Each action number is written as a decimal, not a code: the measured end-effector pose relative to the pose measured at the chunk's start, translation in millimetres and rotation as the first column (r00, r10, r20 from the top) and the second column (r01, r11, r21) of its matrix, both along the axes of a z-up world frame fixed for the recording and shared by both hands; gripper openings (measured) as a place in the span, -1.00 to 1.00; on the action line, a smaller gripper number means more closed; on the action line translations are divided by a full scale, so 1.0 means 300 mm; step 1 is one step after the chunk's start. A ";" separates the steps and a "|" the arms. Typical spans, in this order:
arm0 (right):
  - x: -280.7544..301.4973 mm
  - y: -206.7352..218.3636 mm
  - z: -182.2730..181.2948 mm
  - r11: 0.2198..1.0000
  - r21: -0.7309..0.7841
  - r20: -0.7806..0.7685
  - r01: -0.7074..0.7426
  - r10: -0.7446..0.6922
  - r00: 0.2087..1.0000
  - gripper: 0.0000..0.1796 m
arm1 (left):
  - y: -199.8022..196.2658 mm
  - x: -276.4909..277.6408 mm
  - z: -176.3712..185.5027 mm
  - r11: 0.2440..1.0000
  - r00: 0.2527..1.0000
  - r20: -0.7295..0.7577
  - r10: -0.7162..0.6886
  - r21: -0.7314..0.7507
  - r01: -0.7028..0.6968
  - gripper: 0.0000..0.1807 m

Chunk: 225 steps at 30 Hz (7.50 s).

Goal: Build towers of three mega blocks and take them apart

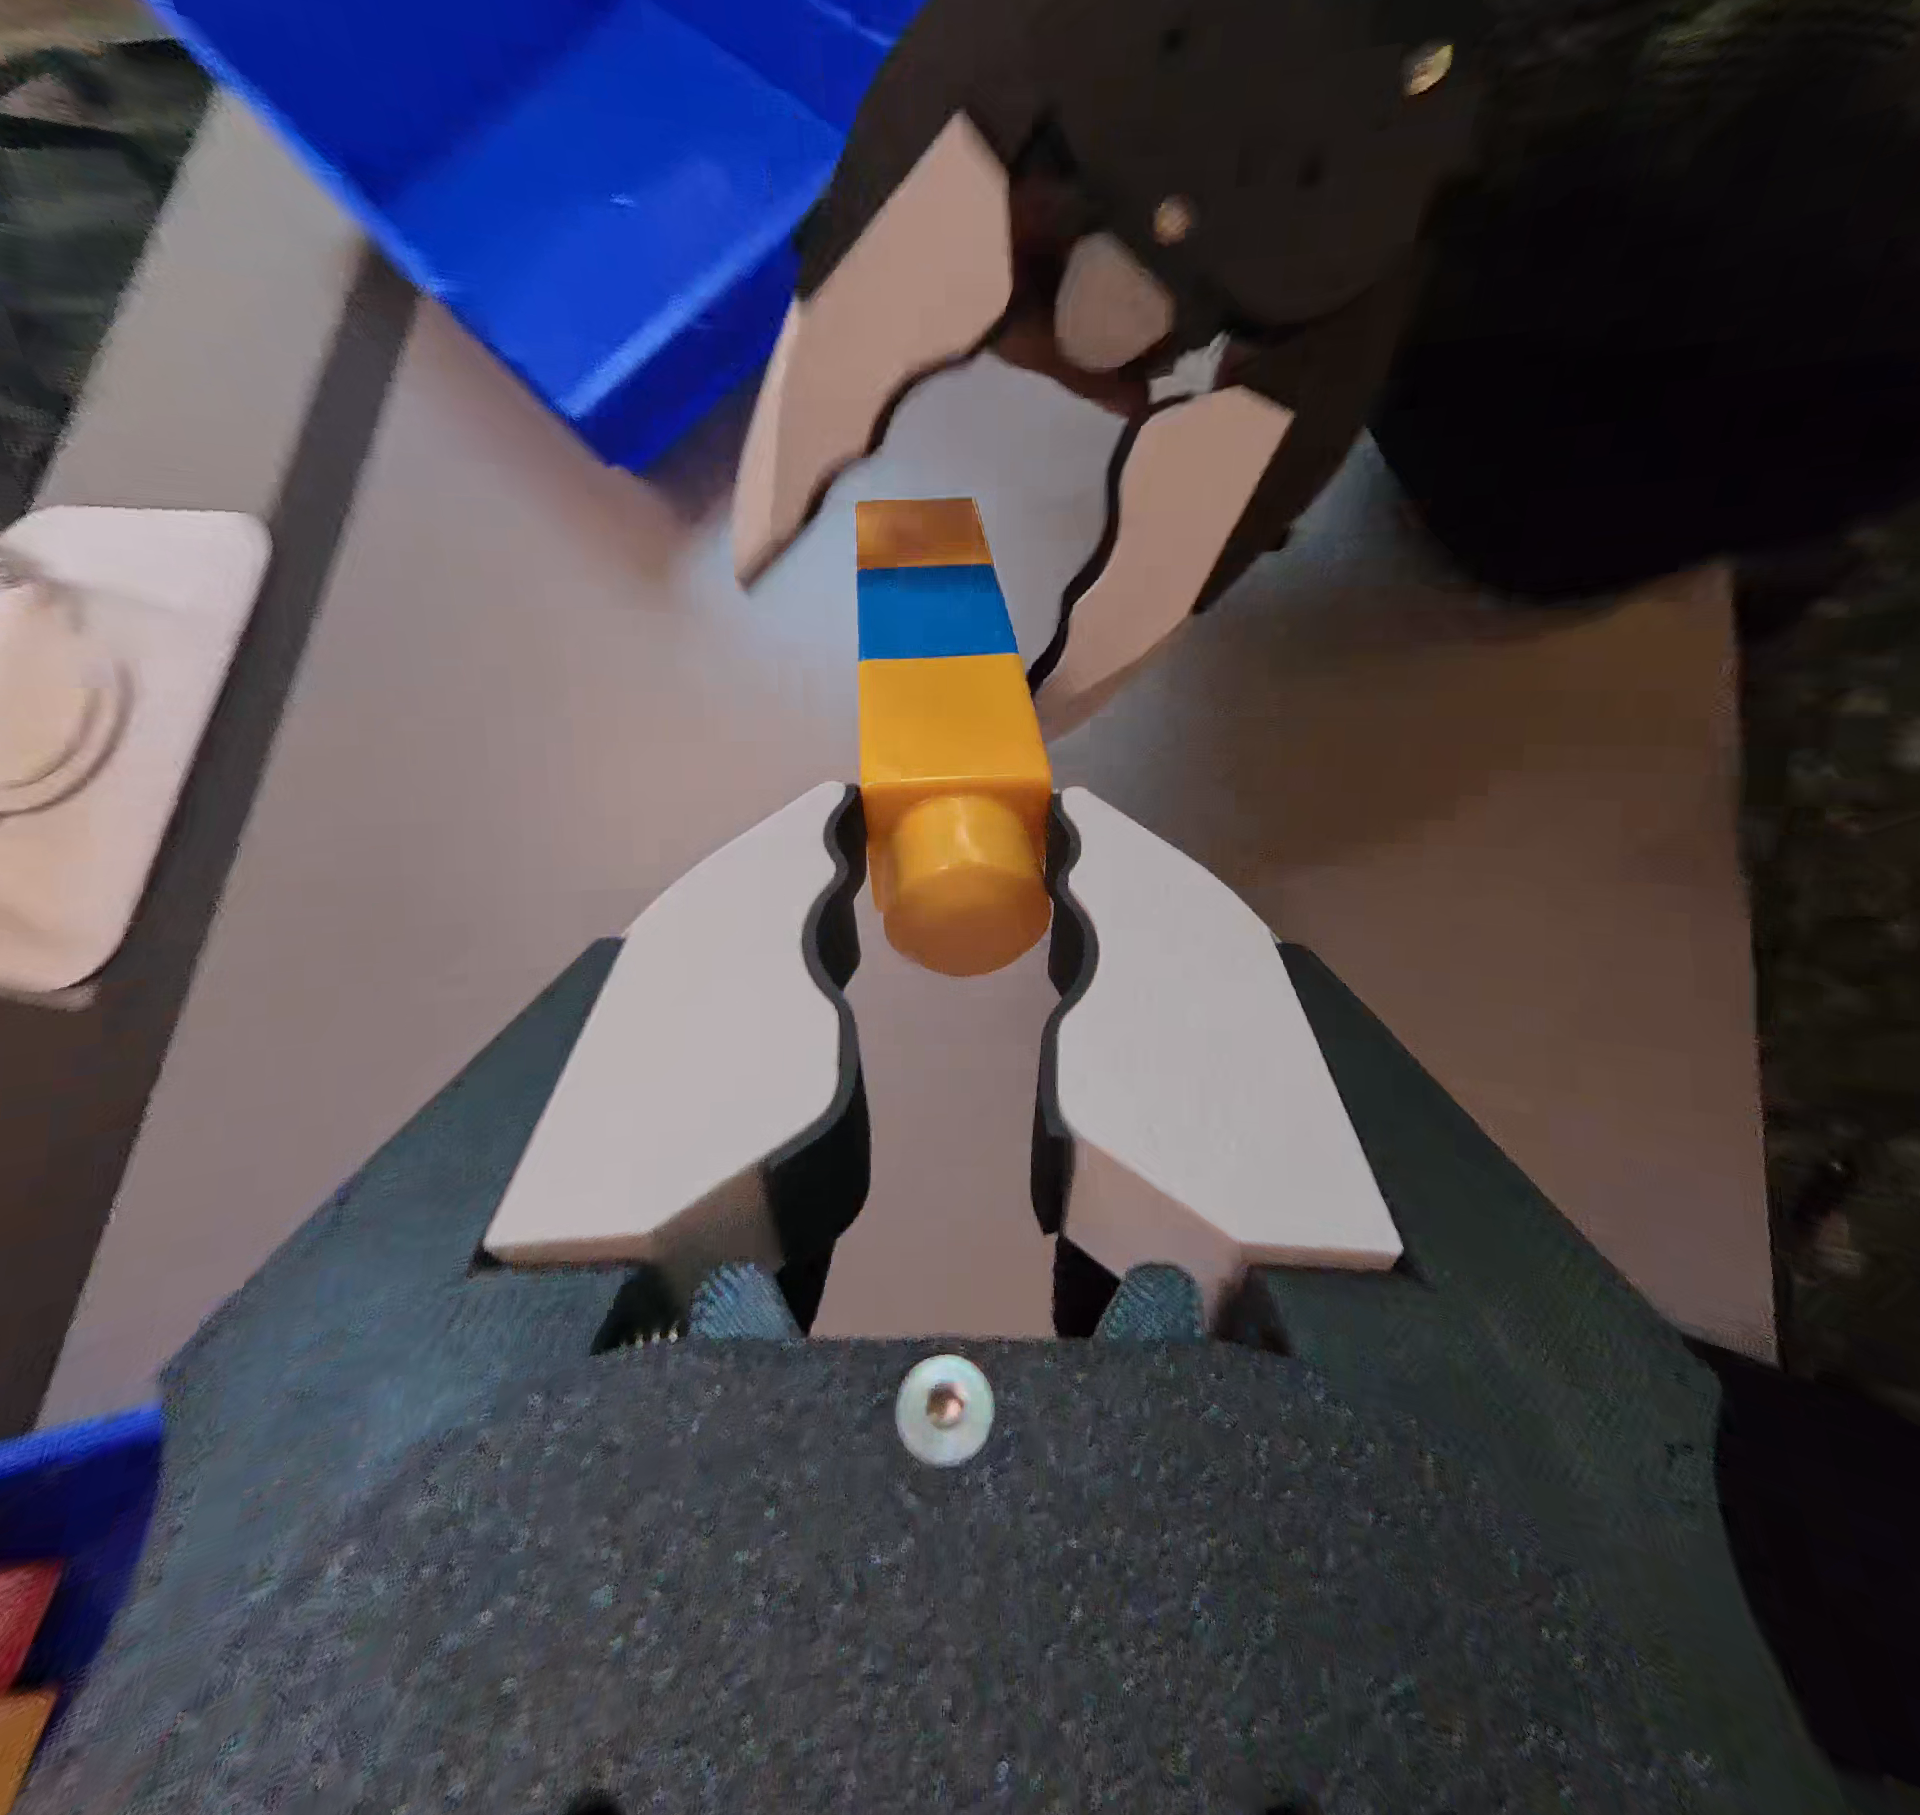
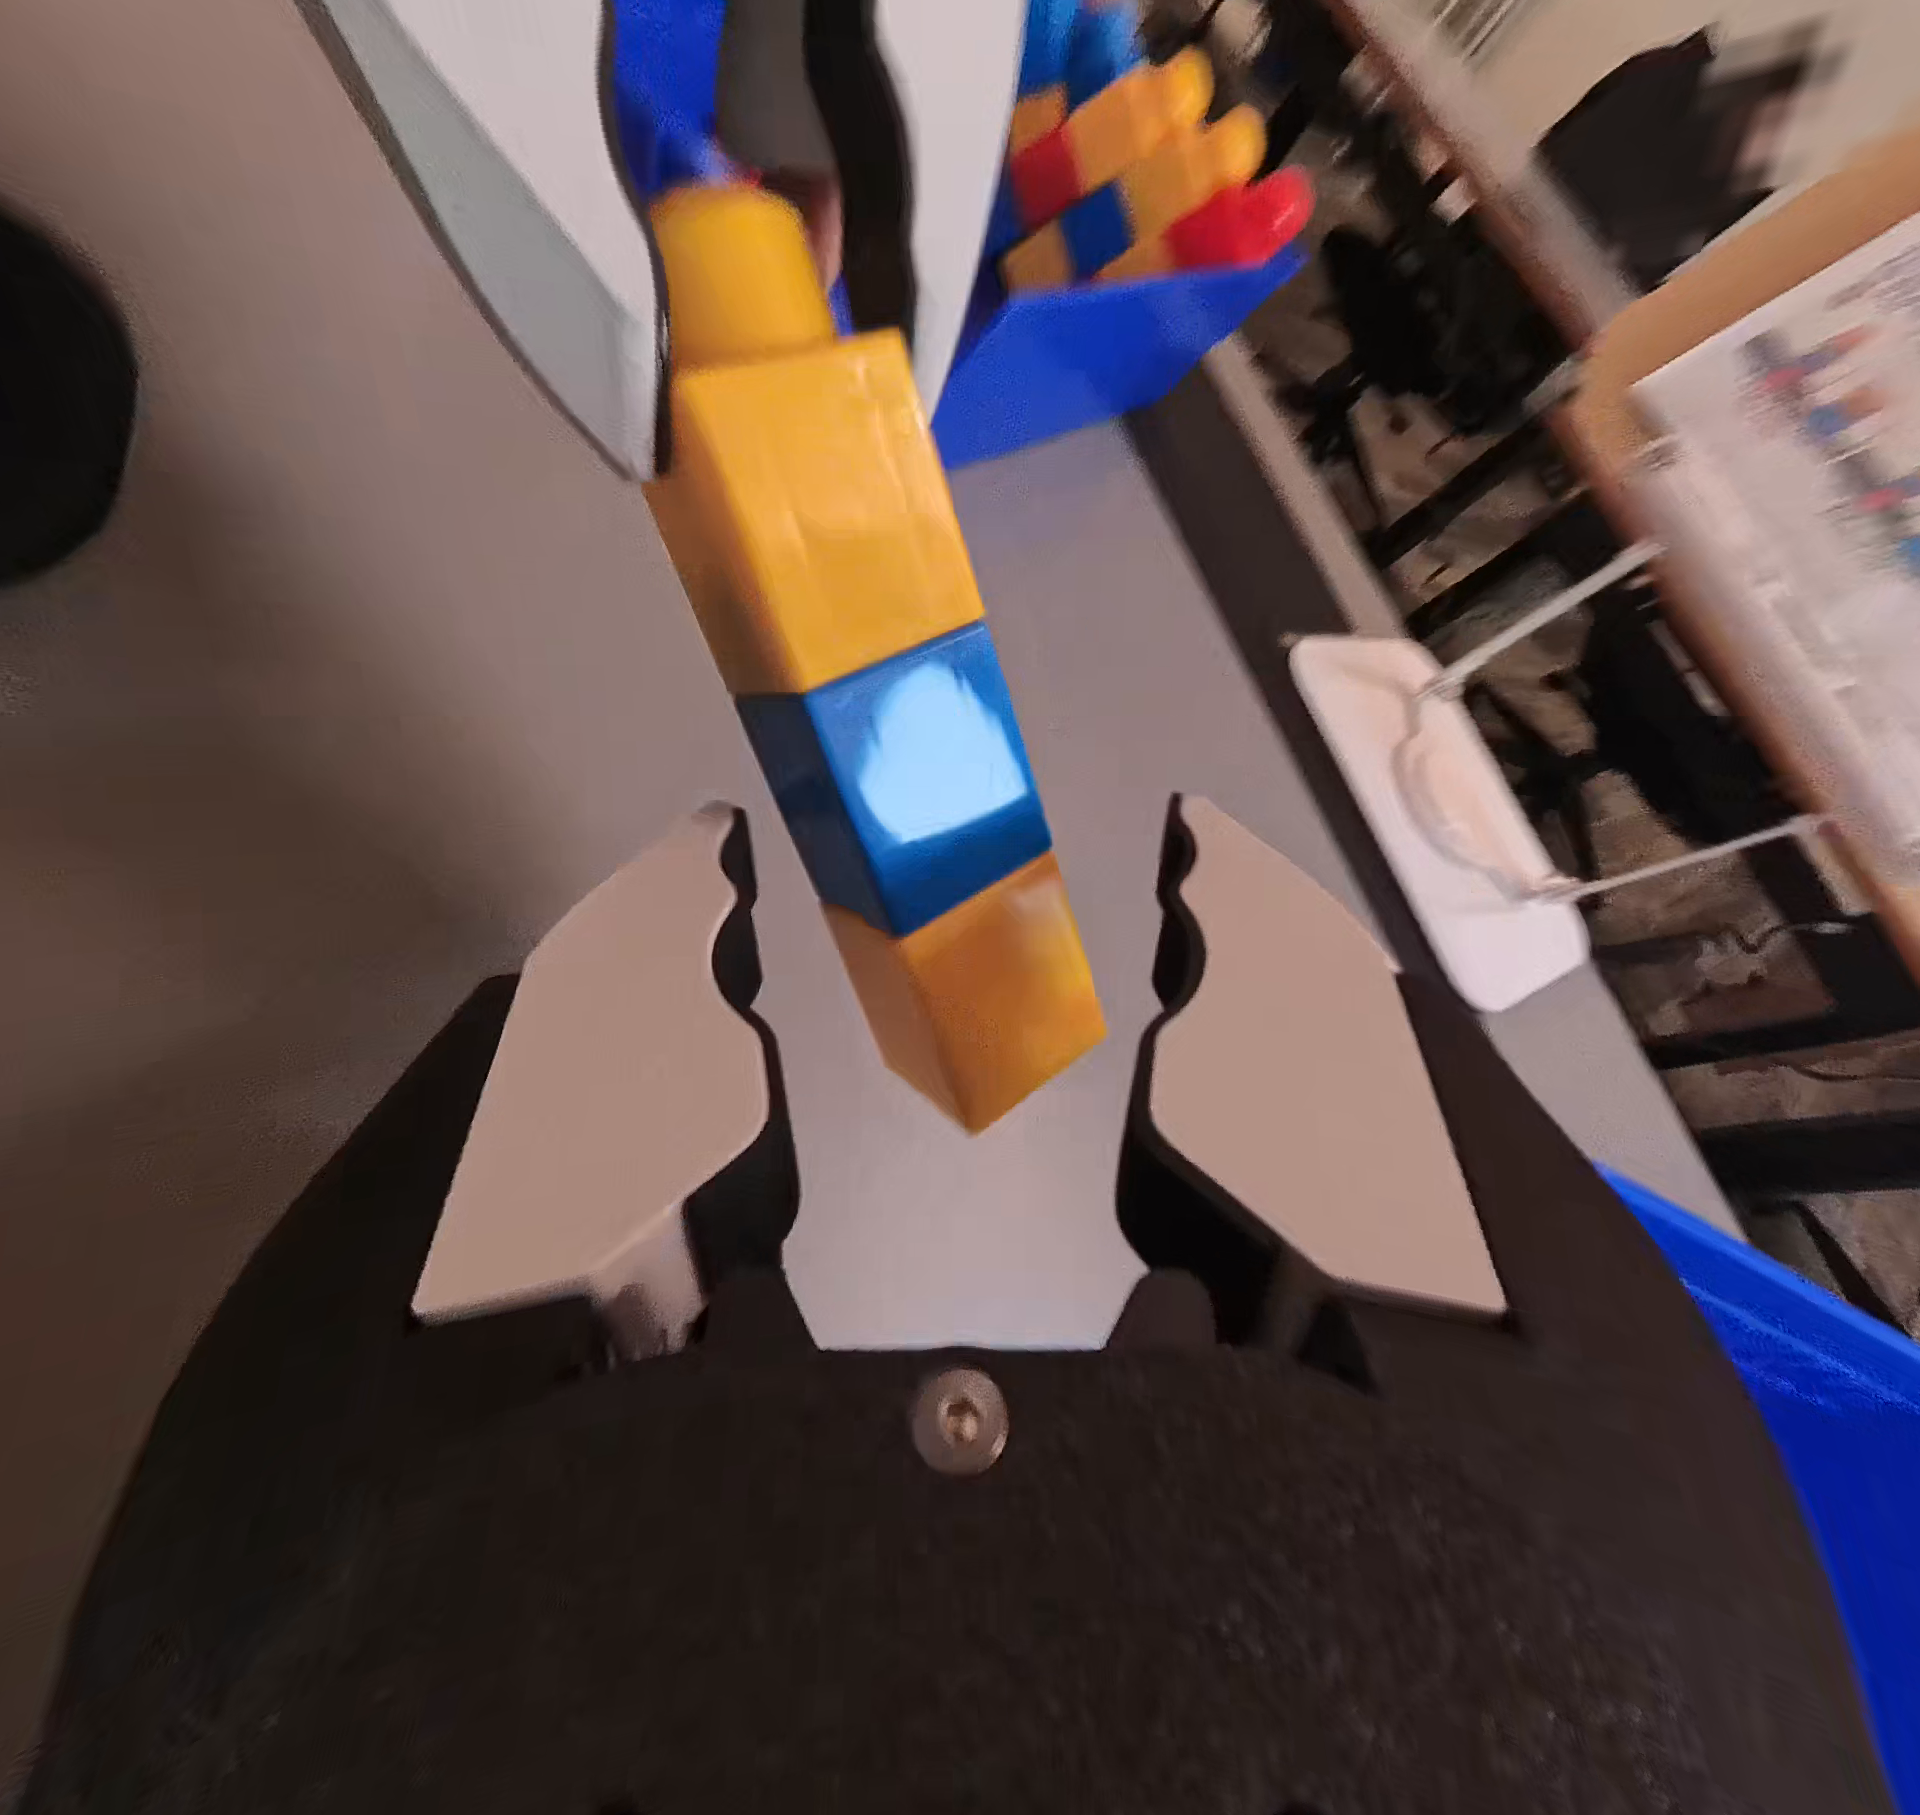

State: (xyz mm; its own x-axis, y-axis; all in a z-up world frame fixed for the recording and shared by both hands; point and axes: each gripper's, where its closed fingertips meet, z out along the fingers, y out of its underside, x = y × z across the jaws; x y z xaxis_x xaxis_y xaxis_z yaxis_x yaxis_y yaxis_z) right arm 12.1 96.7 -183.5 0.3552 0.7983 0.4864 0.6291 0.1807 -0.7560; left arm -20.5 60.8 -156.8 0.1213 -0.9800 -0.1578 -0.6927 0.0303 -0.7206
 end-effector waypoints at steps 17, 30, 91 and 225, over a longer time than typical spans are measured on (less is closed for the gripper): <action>-0.063 -0.133 0.074 0.910 -0.236 -0.546 -0.342 0.167 0.821 -0.56 | -0.042 0.113 0.140 0.996 0.784 0.619 -0.050 -0.026 0.085 -0.42; 0.000 -0.072 0.019 0.925 -0.292 -0.416 -0.242 0.105 0.903 -0.37 | 0.125 0.009 -0.180 0.981 0.992 0.081 0.100 0.158 -0.112 -0.60; 0.041 0.069 0.001 0.894 -0.419 0.023 -0.158 0.185 0.982 -0.31 | 0.175 0.058 -0.250 0.966 0.983 0.163 0.082 0.228 -0.118 -0.60; 0.098 0.002 0.028 0.903 -0.424 -0.305 0.068 -0.213 0.928 -0.46 | 0.601 -1.164 -0.411 0.468 0.022 -0.762 0.647 0.374 -0.801 -0.43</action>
